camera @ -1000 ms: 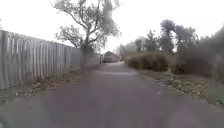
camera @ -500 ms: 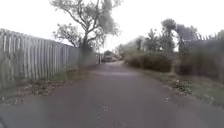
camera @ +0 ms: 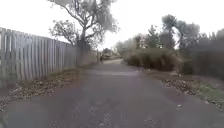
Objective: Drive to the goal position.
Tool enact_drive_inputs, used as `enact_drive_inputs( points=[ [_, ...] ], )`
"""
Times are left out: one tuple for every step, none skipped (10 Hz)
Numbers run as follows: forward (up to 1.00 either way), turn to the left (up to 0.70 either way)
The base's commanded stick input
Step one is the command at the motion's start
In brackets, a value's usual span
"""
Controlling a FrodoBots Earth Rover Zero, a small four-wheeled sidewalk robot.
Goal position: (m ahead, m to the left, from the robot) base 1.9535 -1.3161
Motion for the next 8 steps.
enact_drive_inputs(
  points=[
    [0.70,-0.09],
    [0.70,-0.12],
    [0.70,-0.14],
    [0.70,-0.14],
    [0.70,-0.14],
    [0.70,-0.14],
    [0.70,-0.14],
    [0.70,-0.14]
  ],
)
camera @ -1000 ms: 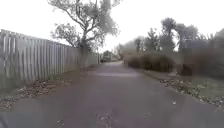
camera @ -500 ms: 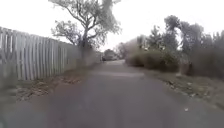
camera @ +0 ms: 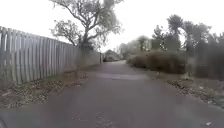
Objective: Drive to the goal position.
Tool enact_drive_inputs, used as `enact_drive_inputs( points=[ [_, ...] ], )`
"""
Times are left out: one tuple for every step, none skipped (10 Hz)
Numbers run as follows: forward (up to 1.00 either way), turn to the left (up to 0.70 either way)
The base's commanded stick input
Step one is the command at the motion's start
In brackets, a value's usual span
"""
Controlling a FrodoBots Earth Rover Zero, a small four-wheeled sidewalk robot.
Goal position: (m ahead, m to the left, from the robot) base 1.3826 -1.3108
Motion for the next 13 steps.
enact_drive_inputs(
  points=[
    [0.70,-0.14],
    [0.70,-0.14],
    [0.70,-0.14],
    [0.70,-0.14],
    [0.70,-0.14],
    [0.70,-0.14],
    [0.70,-0.14],
    [0.70,-0.14],
    [0.70,-0.14],
    [0.70,-0.14],
    [0.70,-0.14],
    [0.70,-0.14],
    [0.70,-0.14]
  ],
)
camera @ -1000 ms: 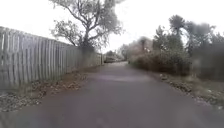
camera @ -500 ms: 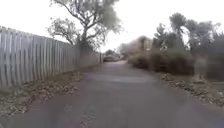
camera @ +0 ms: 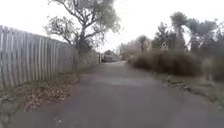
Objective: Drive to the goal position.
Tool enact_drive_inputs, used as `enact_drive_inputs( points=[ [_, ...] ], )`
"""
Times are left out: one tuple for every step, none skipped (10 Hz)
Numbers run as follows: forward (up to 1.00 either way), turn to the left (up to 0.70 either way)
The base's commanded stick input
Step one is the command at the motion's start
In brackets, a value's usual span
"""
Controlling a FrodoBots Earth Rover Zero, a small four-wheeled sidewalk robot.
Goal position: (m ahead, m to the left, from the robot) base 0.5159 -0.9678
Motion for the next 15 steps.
enact_drive_inputs(
  points=[
    [0.70,-0.14],
    [0.70,-0.14],
    [0.70,-0.14],
    [0.70,-0.14],
    [0.70,-0.14],
    [0.70,-0.14],
    [0.70,-0.14],
    [0.70,-0.14],
    [0.70,-0.14],
    [0.70,-0.14],
    [0.70,-0.14],
    [0.70,-0.14],
    [0.70,-0.14],
    [0.70,-0.14],
    [0.70,-0.14]
  ],
)
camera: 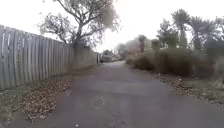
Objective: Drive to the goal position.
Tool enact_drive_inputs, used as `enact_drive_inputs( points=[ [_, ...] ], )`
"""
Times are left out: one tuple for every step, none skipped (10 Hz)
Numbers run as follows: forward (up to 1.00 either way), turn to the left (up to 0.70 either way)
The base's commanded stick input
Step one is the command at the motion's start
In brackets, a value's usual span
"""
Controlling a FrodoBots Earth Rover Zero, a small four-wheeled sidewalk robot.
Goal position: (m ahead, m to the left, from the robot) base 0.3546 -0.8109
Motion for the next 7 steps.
enact_drive_inputs(
  points=[
    [0.70,-0.14],
    [0.70,-0.14],
    [0.70,-0.14],
    [0.70,-0.14],
    [0.70,-0.14],
    [0.70,-0.14],
    [0.70,-0.14]
  ],
)
